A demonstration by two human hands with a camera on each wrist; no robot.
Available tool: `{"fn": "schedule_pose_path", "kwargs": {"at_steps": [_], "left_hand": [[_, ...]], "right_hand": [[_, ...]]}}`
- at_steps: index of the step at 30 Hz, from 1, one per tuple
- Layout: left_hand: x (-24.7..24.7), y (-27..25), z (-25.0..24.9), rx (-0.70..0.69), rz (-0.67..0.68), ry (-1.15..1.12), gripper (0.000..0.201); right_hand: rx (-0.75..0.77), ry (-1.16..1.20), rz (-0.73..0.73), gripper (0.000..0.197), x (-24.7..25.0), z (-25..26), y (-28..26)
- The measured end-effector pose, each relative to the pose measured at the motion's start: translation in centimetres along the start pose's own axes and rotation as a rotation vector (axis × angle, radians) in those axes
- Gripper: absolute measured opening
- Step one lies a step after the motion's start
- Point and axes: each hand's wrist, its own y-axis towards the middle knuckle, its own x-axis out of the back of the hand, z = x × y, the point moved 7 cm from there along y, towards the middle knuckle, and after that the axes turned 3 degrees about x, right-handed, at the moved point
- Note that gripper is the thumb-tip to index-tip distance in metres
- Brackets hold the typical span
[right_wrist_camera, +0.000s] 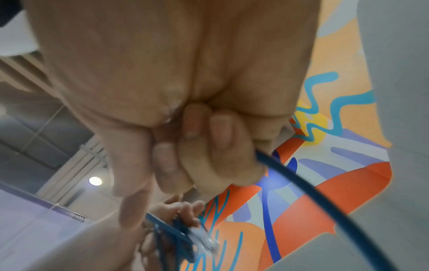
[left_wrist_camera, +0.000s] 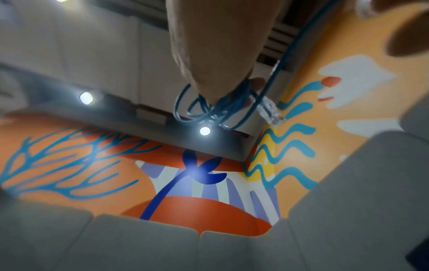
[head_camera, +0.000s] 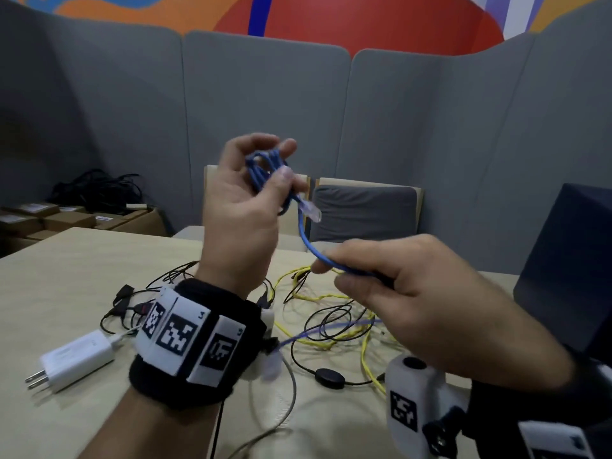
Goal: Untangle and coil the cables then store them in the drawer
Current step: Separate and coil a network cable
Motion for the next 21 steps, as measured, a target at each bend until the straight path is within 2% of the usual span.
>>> {"fn": "schedule_pose_path", "kwargs": {"at_steps": [2, 4, 7, 11, 14, 18, 21], "left_hand": [[-1.7, -0.7, 0.4, 0.013, 0.133, 0.162, 0.022], [-3.2, -1.5, 1.3, 0.099, 0.297, 0.22, 0.021], [-4.2, -2.6, 2.5, 0.317, 0.458, 0.088, 0.025], [-5.4, -3.9, 2.2, 0.459, 0.591, -0.105, 0.022], [-5.9, -4.2, 2.0, 0.477, 0.626, -0.23, 0.026], [-5.9, -3.8, 1.9, 0.454, 0.639, -0.431, 0.037], [-4.4, -2.3, 2.1, 0.443, 0.413, -0.458, 0.028]], "right_hand": [[0.063, 0.011, -0.074, 0.021, 0.7, 0.8, 0.1], [0.114, 0.019, -0.204, 0.018, 2.0, 1.0, 0.0], [0.106, 0.043, -0.435, 0.014, 4.3, -0.1, -0.7], [0.004, 0.131, -0.579, 0.013, 5.1, -3.0, -1.1], [-0.05, 0.193, -0.609, 0.016, 4.6, -4.6, -0.9], [-0.147, 0.342, -0.541, 0.016, 3.4, -6.9, -0.5], [-0.211, 0.35, -0.547, 0.014, 3.3, -8.5, -0.6]]}}
